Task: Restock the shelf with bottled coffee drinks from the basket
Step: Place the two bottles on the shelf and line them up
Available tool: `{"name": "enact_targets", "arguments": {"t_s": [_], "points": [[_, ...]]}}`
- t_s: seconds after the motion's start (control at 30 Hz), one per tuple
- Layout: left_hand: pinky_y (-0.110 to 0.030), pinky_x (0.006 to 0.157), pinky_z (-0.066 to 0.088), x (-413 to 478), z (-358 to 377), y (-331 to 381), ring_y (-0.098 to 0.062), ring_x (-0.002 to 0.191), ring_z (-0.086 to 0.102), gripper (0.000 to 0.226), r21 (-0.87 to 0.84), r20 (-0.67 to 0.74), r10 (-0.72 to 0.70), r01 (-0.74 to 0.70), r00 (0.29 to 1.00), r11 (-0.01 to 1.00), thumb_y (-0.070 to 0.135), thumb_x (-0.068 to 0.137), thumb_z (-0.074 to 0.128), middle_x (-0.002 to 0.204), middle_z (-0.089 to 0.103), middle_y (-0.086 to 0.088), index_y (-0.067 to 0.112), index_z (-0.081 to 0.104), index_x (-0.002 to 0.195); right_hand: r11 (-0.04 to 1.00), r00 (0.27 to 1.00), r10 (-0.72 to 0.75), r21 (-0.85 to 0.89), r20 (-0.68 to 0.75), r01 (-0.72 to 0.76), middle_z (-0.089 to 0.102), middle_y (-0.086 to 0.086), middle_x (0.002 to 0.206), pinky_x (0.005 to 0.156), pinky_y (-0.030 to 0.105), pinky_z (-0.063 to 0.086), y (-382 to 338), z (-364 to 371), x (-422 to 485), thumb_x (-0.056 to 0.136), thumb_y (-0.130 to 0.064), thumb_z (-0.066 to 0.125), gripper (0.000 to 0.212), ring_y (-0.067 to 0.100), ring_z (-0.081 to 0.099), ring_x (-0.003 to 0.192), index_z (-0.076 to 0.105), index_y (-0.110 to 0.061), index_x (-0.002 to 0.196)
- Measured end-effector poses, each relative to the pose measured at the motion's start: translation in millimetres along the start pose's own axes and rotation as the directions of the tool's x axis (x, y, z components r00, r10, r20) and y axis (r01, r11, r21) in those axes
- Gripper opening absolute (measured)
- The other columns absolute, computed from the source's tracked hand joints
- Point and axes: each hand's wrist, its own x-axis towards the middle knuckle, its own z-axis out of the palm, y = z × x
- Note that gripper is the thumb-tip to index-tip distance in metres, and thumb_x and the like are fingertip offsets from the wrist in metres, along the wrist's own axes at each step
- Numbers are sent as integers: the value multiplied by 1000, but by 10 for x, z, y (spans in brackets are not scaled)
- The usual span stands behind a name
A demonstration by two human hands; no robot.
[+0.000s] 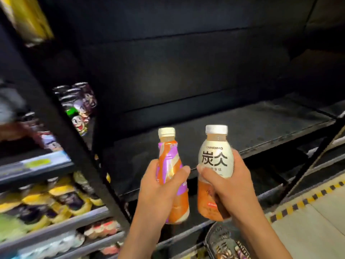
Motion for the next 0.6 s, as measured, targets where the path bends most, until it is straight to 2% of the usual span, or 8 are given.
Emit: {"name": "enact_targets", "arguments": {"t_s": [0.1,0.2,0.3,0.43,0.6], "points": [[-55,81,58,-242,-784,83,-35,81,71,21,-36,-157,27,-33,987,999,36,72,81,83,72,-11,27,66,83,999,986,-32,34,164,27,71,-14,81,53,15,49,-249,657,-343,70,-24,86,44,1,65,64,57,-29,103],[-43,73,59,-513,-1566,97,-23,72,71,22,-56,-285,49,-68,957,996,31,72,82,77,73,-4,22,67,86,997,953,-47,67,300,28,69,-8,69,48,19,50,-447,1261,-740,78,-10,78,38,7,60,53,56,-23,106],[-33,67,54,-765,-2305,71,-13,63,66,22,-54,-391,53,-81,919,995,25,75,81,73,70,-2,17,66,89,996,916,-70,71,395,45,69,-2,71,49,24,52,-576,1796,-1117,79,-13,78,37,10,61,53,57,-27,105],[-48,79,57,-1022,-3107,11,-29,77,71,25,-43,-488,48,-79,872,996,33,73,85,81,72,-9,24,67,88,994,892,-102,89,440,69,70,-13,82,60,27,49,-669,2432,-1515,73,-18,82,39,7,66,69,61,-34,101],[-53,82,58,-1132,-3793,53,-31,80,71,25,-59,-553,43,-90,832,994,37,71,82,82,72,-7,28,67,88,991,870,-109,118,481,59,70,-18,83,62,26,47,-763,3098,-1799,72,-17,83,39,2,66,71,61,-34,98]]}}
